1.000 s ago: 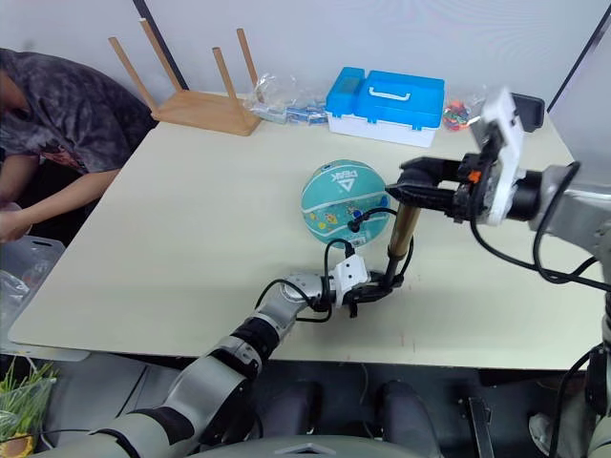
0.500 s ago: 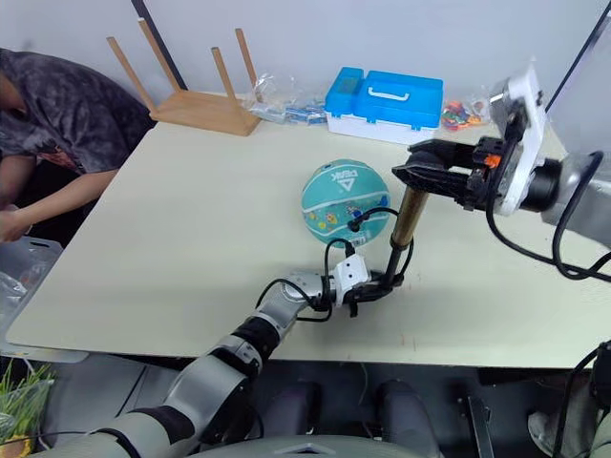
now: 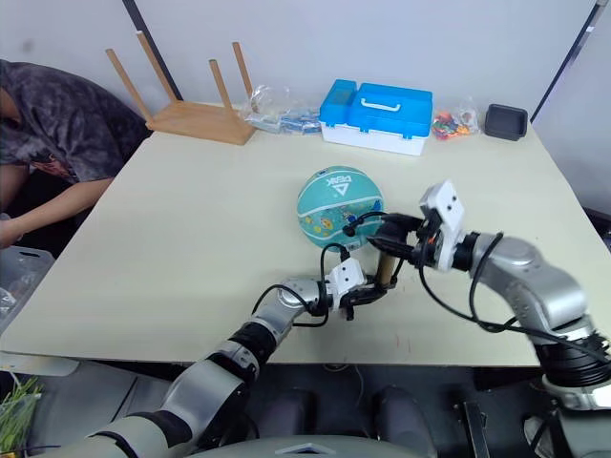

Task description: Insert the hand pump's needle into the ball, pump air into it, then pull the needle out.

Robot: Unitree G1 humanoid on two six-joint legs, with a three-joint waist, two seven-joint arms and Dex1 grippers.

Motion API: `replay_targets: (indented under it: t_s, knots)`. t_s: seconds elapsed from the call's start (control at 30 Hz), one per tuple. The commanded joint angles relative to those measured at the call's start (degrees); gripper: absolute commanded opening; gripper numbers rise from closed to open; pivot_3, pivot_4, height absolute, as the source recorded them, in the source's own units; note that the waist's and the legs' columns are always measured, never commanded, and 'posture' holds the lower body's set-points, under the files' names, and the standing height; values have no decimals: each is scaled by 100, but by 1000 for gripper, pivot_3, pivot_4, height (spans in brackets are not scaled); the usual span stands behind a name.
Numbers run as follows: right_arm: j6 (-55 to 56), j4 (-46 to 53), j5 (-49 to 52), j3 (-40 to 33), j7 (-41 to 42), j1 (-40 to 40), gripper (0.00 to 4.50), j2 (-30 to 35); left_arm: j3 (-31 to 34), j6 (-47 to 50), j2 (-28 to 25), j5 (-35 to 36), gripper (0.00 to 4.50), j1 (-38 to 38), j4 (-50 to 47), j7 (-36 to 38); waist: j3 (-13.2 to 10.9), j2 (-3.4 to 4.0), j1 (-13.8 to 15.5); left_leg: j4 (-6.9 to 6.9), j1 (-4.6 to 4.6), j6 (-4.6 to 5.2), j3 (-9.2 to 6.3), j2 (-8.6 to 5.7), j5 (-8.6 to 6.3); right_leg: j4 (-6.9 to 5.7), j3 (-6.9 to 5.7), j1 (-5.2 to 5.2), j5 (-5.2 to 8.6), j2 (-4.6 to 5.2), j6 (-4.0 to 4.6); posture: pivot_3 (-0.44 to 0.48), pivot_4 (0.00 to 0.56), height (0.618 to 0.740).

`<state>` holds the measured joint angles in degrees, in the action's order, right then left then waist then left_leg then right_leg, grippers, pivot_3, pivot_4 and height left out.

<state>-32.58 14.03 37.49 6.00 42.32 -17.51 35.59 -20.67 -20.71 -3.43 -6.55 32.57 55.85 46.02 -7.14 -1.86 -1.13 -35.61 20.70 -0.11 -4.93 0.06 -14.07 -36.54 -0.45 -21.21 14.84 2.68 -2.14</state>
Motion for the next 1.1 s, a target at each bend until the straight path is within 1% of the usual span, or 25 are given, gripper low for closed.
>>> replay_targets:
  t_s: [0.03,0.07,0.1,0.17,0.27,0.3,0.33,0.37,0.43,0.47,0.53,0.6,0.67,0.77,0.83,0.93,1.03,1.1]
  knots:
    - [-62,-584,-775,583,98,376,2073,134,-148,405,-353,-370,954,-443,655,17,-2,-5,-10,12,3,-1,11,3,-1,1,-1,8,7,5,13,0,150,740]
    - [-83,-498,-750,488,108,342,2073,150,-141,406,-376,-366,954,-437,654,28,-1,4,-16,26,-13,-21,15,8,-13,7,-4,29,11,19,19,0,150,740]
    - [-125,-367,-692,347,119,274,2073,199,-131,410,-399,-359,954,-424,656,40,2,6,-15,37,-23,-25,13,22,-15,15,-20,29,14,19,24,0,150,740]
    - [-217,-18,-510,-31,187,126,2073,424,-122,424,-415,-353,954,-388,674,50,0,11,-2,38,-21,-25,2,32,-15,17,-38,28,14,22,25,0,150,740]
    - [-364,237,-306,-320,195,19,2073,578,-116,443,-407,-347,954,-355,680,60,-9,21,12,38,-16,-26,-6,32,-15,21,-68,26,13,21,24,0,150,740]
    - [-501,382,-126,-486,187,-64,2073,634,-115,455,-399,-344,954,-336,678,69,-16,30,15,38,-12,-26,-5,30,-15,23,-70,25,12,21,23,0,150,740]
    - [-752,609,206,-794,147,-286,2073,756,-114,471,-385,-339,954,-304,675,84,-23,39,23,38,-10,-23,-6,26,-13,23,-73,23,0,20,2,0,150,740]
    - [-1045,798,615,-1126,70,-561,2073,867,-113,486,-370,-336,954,-272,682,96,-34,48,26,36,-9,-5,-5,20,-2,22,-77,7,-1,14,0,0,150,740]
    - [-1497,1006,1252,-1581,-72,-1004,2073,1071,-118,494,-348,-338,954,-241,693,111,-100,89,41,21,21,0,0,11,3,20,-71,-20,-11,16,-7,0,150,740]
    - [-1704,1036,1510,-1730,-150,-1182,2073,1155,-122,494,-340,-338,954,-237,698,114,-108,92,50,13,51,2,5,1,5,19,-64,-45,-24,21,-16,0,150,740]
    - [-2144,1017,1982,-1976,-301,-1546,2073,1352,-134,491,-315,-344,954,-217,730,110,-125,82,58,3,72,2,4,-3,5,24,-70,-52,-25,21,-17,0,150,740]
    - [-2479,925,2311,-2165,-477,-1940,2073,1548,-143,483,-292,-354,954,-197,778,95,-141,94,62,-20,106,3,-2,-4,5,34,-90,-65,-30,27,-21,0,150,740]
    - [-2785,720,2788,-2377,-701,-2483,2073,1709,-146,472,-277,-367,954,-177,835,71,-165,105,58,-28,109,4,-4,-7,4,35,-95,-66,-31,32,-21,0,150,740]
    - [-3027,581,3111,-2450,-913,-2821,2073,1802,-139,462,-266,-370,954,-144,910,45,-175,95,60,-35,115,4,-5,-8,4,35,-101,-68,-36,37,-21,0,150,740]
    - [-3158,540,3261,-2453,-960,-2815,2073,1831,-130,458,-265,-364,954,-128,940,38,-179,89,62,-38,120,4,-6,-4,4,37,-111,-66,-35,37,-20,0,150,740]
    - [-3062,786,2920,-2153,-790,-2228,2073,1866,-130,431,-281,-360,954,-148,941,33,-174,82,68,-39,120,4,-4,-6,4,37,-107,-66,-36,38,-21,0,150,740]
    - [-2802,918,2532,-1871,-696,-1748,2073,1734,-132,416,-296,-351,954,-176,908,33,-158,71,55,-39,112,5,-2,-6,4,39,-113,-55,-36,35,-21,0,150,740]
    - [-2497,933,2061,-1398,-637,-1328,2073,1524,-134,407,-316,-349,954,-213,863,43,-152,74,46,-41,109,5,-2,-4,4,38,-112,-52,-36,35,-22,0,150,740]
